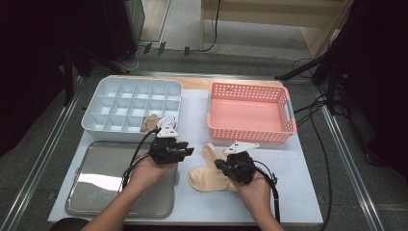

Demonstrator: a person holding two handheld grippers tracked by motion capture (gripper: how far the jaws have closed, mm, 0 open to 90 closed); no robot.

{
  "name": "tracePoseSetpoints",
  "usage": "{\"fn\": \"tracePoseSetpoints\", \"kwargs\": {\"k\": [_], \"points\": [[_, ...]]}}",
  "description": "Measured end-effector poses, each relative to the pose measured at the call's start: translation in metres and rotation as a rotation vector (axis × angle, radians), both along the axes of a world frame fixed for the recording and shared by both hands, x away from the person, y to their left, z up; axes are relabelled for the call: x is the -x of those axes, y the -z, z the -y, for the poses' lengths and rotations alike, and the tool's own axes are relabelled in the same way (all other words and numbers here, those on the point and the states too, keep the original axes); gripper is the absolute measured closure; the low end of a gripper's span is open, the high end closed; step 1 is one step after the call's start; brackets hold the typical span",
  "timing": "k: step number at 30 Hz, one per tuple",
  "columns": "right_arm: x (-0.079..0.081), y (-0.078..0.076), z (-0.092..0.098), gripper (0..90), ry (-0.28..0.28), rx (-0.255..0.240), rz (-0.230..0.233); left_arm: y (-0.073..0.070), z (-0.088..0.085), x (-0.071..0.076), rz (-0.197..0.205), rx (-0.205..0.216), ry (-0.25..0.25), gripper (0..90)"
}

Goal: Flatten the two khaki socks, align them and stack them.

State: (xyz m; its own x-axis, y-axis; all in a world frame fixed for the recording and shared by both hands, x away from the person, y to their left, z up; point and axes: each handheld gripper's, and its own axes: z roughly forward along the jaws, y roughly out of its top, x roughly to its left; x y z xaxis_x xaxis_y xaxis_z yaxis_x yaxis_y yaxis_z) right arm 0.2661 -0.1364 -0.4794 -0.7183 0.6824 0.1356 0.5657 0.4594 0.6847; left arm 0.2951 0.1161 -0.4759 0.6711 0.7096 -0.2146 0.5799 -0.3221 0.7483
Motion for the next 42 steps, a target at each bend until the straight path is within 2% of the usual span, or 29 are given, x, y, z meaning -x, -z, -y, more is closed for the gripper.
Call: {"fn": "tracePoseSetpoints", "kwargs": {"k": [7,13,14,15,20,23,32,35,42], "points": [[0.014,0.005,0.006,89.1,0.012,-0.005,-0.024,-0.002,0.006,-0.002,0.013,-0.009,0.023,65.0],[0.023,0.018,0.007,88.8,0.016,0.011,-0.066,0.000,0.015,-0.004,0.010,-0.026,0.053,64.1],[0.024,0.021,0.007,88.3,0.017,0.011,-0.094,0.001,0.018,-0.004,0.004,-0.036,0.063,64.0],[0.024,0.021,0.007,88.3,0.017,0.011,-0.094,0.001,0.018,-0.004,0.004,-0.036,0.063,63.9],[0.028,0.021,0.012,81.2,0.020,-0.011,-0.117,0.002,0.024,-0.005,0.006,-0.045,0.078,63.4],[0.031,0.017,0.014,78.9,0.021,-0.025,-0.114,0.003,0.024,-0.006,0.009,-0.060,0.078,63.3],[0.032,0.002,0.018,78.9,0.020,-0.066,-0.085,0.002,0.021,-0.007,0.011,-0.055,0.064,63.2],[0.032,-0.005,0.022,79.1,0.034,-0.081,-0.060,0.002,0.020,-0.007,0.007,-0.056,0.064,63.1],[0.022,-0.008,0.039,80.5,0.090,-0.094,-0.044,0.000,0.018,-0.006,0.000,-0.043,0.061,62.8]]}}
